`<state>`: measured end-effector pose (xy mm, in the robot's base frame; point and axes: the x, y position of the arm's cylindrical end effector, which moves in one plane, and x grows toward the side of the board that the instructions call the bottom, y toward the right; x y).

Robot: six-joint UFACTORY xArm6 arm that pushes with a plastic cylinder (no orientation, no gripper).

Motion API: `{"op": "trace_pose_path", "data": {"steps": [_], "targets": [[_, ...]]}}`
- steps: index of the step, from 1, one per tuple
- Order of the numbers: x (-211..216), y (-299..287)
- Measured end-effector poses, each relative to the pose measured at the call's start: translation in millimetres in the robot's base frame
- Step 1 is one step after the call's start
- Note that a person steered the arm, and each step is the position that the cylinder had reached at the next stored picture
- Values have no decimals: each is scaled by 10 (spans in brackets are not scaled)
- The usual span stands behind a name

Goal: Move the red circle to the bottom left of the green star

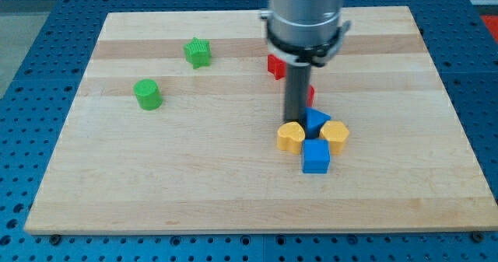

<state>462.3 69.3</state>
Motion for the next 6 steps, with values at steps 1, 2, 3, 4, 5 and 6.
{"op": "trace_pose_path", "data": {"steps": [1, 2, 3, 4, 5, 6], "targets": [[-47, 367], [-366, 183], [-720, -945], [-916, -1502], [-736, -1515], [-613, -560]]}}
